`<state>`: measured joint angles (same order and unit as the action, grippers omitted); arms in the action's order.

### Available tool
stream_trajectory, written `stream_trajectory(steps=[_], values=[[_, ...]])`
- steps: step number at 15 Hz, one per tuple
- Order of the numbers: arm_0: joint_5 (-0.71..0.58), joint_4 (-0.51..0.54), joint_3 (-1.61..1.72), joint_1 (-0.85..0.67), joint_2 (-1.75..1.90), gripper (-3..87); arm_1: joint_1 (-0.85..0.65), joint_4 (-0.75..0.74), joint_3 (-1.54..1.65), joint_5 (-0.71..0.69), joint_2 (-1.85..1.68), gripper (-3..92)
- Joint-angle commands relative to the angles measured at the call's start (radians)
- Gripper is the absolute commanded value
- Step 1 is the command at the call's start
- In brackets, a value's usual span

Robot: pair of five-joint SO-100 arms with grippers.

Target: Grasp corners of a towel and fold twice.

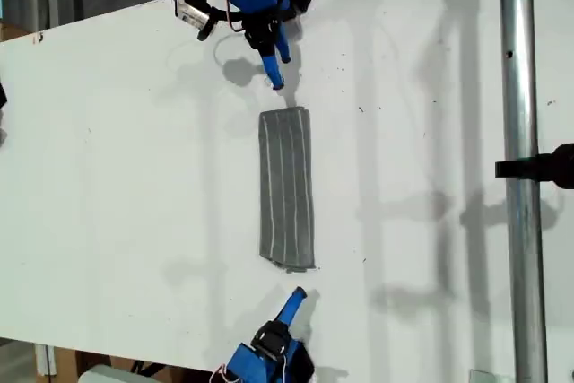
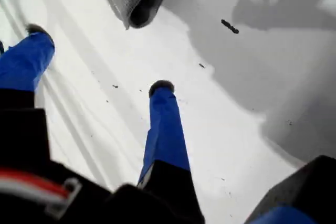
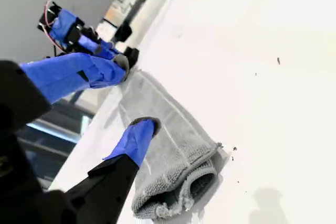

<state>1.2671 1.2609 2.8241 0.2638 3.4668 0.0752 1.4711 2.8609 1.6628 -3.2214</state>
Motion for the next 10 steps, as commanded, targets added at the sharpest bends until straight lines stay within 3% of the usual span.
stream_trajectory(steps=[1, 4, 10], values=[[0.017, -0.023, -0.003, -0.009, 0.008, 17.0, -0.057, -0.107, 0.011, -0.015, 0.084, 38.7], [0.023, -0.026, -0.009, -0.015, 0.008, 16.8, -0.103, -0.152, -0.008, -0.011, 0.235, 37.7], [0.032, -0.037, -0.002, -0.034, 0.008, 16.7, -0.123, -0.65, -0.242, -0.092, 0.997, 38.5]])
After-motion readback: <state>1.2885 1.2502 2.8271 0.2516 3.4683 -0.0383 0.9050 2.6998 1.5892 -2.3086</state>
